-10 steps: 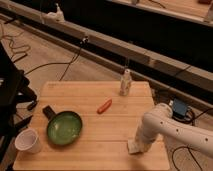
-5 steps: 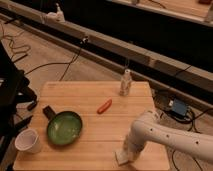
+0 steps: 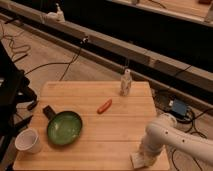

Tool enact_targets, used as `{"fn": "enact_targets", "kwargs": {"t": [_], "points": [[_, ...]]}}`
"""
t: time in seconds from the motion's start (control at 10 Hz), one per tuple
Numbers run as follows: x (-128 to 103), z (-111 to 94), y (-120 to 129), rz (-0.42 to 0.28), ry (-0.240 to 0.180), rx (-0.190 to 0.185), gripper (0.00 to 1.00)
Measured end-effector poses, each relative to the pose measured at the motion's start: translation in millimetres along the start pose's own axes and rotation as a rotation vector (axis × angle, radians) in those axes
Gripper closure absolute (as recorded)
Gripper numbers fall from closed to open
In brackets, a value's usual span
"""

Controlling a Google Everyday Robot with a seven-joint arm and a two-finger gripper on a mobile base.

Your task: Wipe the white sponge on the table

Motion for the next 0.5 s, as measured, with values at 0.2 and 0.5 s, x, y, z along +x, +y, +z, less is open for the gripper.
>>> {"fn": "enact_targets", "kwargs": {"t": [0.2, 0.5], "points": [[15, -10, -24, 0.028, 0.037, 0.017, 1.0], [-11, -18, -71, -0.011, 0.048, 0.047, 1.0]]}}
